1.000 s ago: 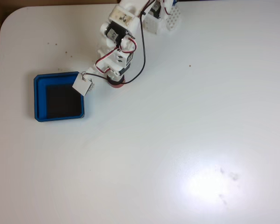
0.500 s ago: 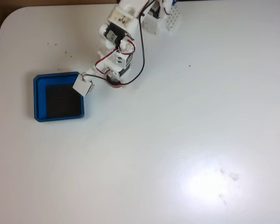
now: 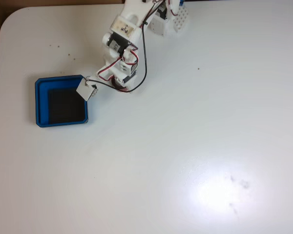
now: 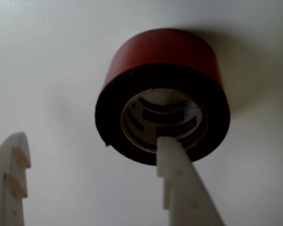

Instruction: Pick the red roll and drop it in the blue box

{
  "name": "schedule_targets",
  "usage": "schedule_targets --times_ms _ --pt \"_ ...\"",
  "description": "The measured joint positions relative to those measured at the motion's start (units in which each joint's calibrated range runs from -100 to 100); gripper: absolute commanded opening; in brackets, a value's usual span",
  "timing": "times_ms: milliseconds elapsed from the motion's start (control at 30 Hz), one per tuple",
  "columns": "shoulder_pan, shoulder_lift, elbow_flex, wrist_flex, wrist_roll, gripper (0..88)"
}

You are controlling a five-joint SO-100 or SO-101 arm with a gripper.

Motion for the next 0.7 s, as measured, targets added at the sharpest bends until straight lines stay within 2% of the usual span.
schedule_targets --times_ms 700 --pt "0.0 4.91 -0.27 -1.23 0.0 25.5"
